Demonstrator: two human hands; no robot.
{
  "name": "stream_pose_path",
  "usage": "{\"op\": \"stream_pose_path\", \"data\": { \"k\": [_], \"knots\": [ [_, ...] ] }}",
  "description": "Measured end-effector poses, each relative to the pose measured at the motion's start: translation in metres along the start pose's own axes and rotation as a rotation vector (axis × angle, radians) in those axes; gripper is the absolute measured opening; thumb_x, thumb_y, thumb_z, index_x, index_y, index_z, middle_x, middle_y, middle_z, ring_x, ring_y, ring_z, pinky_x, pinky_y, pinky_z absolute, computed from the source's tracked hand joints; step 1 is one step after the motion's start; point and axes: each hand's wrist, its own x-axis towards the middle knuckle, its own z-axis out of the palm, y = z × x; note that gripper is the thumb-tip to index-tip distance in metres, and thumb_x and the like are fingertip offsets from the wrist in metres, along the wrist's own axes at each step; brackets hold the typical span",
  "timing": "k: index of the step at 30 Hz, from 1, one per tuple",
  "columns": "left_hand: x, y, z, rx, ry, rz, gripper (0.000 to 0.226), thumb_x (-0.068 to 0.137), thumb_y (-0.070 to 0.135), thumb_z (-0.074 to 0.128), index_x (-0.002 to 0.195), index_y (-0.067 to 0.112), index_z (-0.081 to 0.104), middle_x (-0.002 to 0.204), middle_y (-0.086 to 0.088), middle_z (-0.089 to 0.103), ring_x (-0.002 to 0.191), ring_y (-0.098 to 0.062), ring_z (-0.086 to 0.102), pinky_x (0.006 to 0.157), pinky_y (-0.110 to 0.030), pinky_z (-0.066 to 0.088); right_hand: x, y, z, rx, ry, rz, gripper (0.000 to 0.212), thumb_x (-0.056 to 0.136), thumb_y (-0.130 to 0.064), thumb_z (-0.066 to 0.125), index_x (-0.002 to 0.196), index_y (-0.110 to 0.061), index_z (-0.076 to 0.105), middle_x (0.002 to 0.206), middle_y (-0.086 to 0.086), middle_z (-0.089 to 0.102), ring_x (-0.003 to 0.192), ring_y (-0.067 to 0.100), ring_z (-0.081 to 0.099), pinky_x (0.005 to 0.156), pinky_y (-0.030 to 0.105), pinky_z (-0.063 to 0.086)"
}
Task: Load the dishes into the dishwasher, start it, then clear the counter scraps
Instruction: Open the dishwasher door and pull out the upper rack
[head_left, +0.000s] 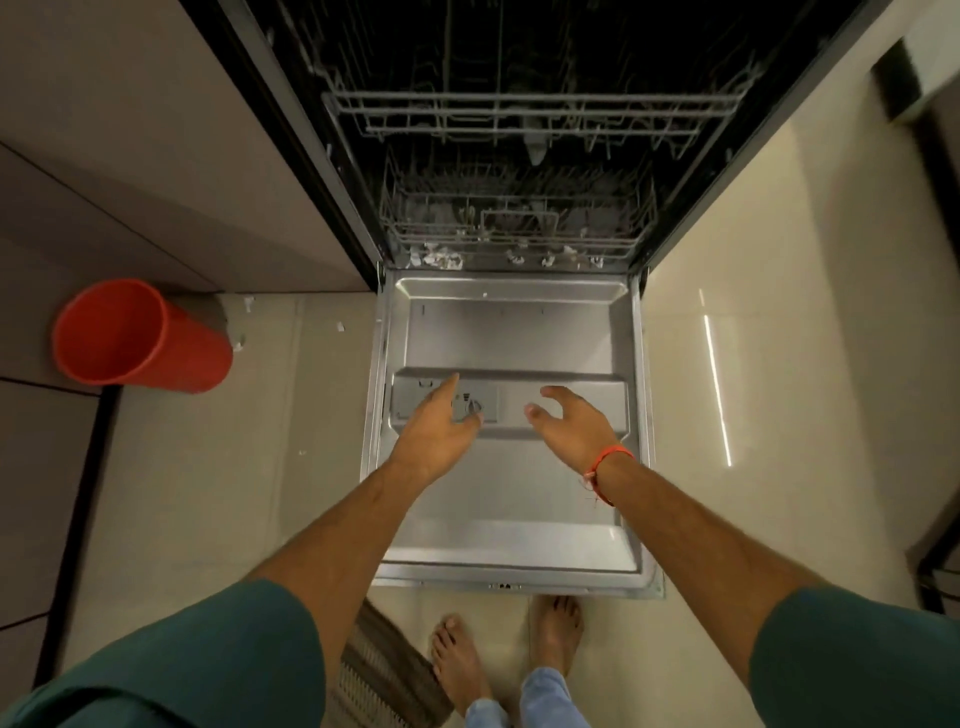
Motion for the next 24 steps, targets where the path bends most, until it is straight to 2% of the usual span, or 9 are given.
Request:
{"op": "stream_pose_path", "data": {
  "k": [3, 6, 7, 9, 11, 16, 19, 21, 24],
  "knots": [
    [0.000, 0.024, -0.014, -0.069, 0.022, -0.019, 0.069, 0.103, 0.029, 0.056, 0.161, 0.025, 0.019, 0.158, 0.001, 0.037, 0.142, -0.018, 0.041, 0.116, -0.030, 0.033, 0.005, -0.019, -0.024, 0.068, 0.001, 0.028, 0.047, 0.102, -0.041, 0.053, 0.146, -0.025, 0.047, 0.144, 0.006, 0.051, 0.130, 0.027, 0.052, 0.107, 0.035, 0.040],
    [-0.003, 0.051, -0.028, -0.139, 0.029, -0.002, 0.063, 0.105, 0.023, 0.053, 0.160, 0.027, 0.022, 0.132, 0.010, 0.044, 0.096, 0.004, 0.053, 0.081, -0.005, 0.037, 0.009, -0.039, -0.048, 0.129, 0.026, 0.015, 0.045, 0.100, -0.040, 0.054, 0.142, -0.024, 0.051, 0.144, 0.005, 0.052, 0.128, 0.025, 0.052, 0.100, 0.029, 0.039],
    [-0.002, 0.060, -0.033, -0.150, 0.042, 0.007, 0.063, 0.105, 0.025, 0.053, 0.159, 0.028, 0.023, 0.134, 0.009, 0.045, 0.091, 0.005, 0.054, 0.080, -0.006, 0.040, 0.009, -0.045, -0.055, 0.146, 0.039, 0.004, 0.045, 0.100, -0.039, 0.055, 0.142, -0.024, 0.052, 0.145, 0.004, 0.052, 0.129, 0.024, 0.052, 0.099, 0.028, 0.037],
    [0.002, 0.076, -0.044, -0.158, 0.084, 0.027, 0.066, 0.103, 0.031, 0.055, 0.160, 0.030, 0.021, 0.155, 0.004, 0.041, 0.121, -0.011, 0.057, 0.102, -0.019, 0.038, 0.011, -0.060, -0.071, 0.192, 0.064, -0.021, 0.044, 0.100, -0.037, 0.056, 0.141, -0.023, 0.053, 0.146, 0.003, 0.052, 0.128, 0.024, 0.053, 0.103, 0.030, 0.039],
    [0.005, 0.092, -0.058, -0.193, 0.092, 0.048, 0.069, 0.103, 0.034, 0.055, 0.161, 0.030, 0.017, 0.165, 0.003, 0.027, 0.146, -0.020, 0.037, 0.116, -0.031, 0.029, 0.014, -0.077, -0.086, 0.223, 0.087, -0.050, 0.044, 0.099, -0.036, 0.057, 0.141, -0.022, 0.054, 0.145, 0.003, 0.055, 0.124, 0.022, 0.055, 0.101, 0.029, 0.040],
    [0.027, 0.137, -0.098, -0.074, 0.166, 0.207, 0.070, 0.103, 0.036, 0.054, 0.162, 0.028, 0.017, 0.166, 0.002, 0.024, 0.146, -0.021, 0.036, 0.113, -0.029, 0.029, 0.026, -0.119, -0.127, 0.061, 0.211, -0.170, 0.042, 0.100, -0.032, 0.059, 0.140, -0.021, 0.054, 0.122, 0.007, 0.067, 0.112, 0.028, 0.063, 0.079, 0.015, 0.046],
    [0.060, 0.156, -0.128, 0.176, 0.294, 0.330, 0.070, 0.102, 0.038, 0.056, 0.161, 0.023, 0.021, 0.165, -0.004, 0.026, 0.147, -0.025, 0.035, 0.118, -0.038, 0.030, 0.044, -0.140, -0.154, -0.268, 0.300, -0.347, 0.047, 0.097, -0.035, 0.060, 0.142, -0.021, 0.052, 0.140, 0.009, 0.056, 0.125, 0.029, 0.055, 0.101, 0.029, 0.044],
    [0.082, 0.164, -0.148, 0.313, 0.337, 0.363, 0.071, 0.101, 0.038, 0.055, 0.161, 0.024, 0.018, 0.167, -0.005, 0.019, 0.153, -0.027, 0.020, 0.121, -0.045, 0.026, 0.062, -0.151, -0.168, -0.489, 0.330, -0.425, 0.056, 0.095, -0.039, 0.059, 0.147, -0.021, 0.046, 0.150, 0.006, 0.045, 0.136, 0.028, 0.044, 0.113, 0.039, 0.039],
    [0.105, 0.169, -0.174, 0.510, 0.343, 0.403, 0.075, 0.101, 0.038, 0.055, 0.162, 0.027, 0.013, 0.170, -0.004, 0.006, 0.156, -0.026, 0.005, 0.125, -0.050, 0.020, 0.081, -0.167, -0.182, -0.780, 0.349, -0.433, 0.068, 0.094, -0.040, 0.059, 0.154, -0.021, 0.034, 0.160, 0.008, 0.030, 0.146, 0.031, 0.030, 0.119, 0.049, 0.030]
  ]
}}
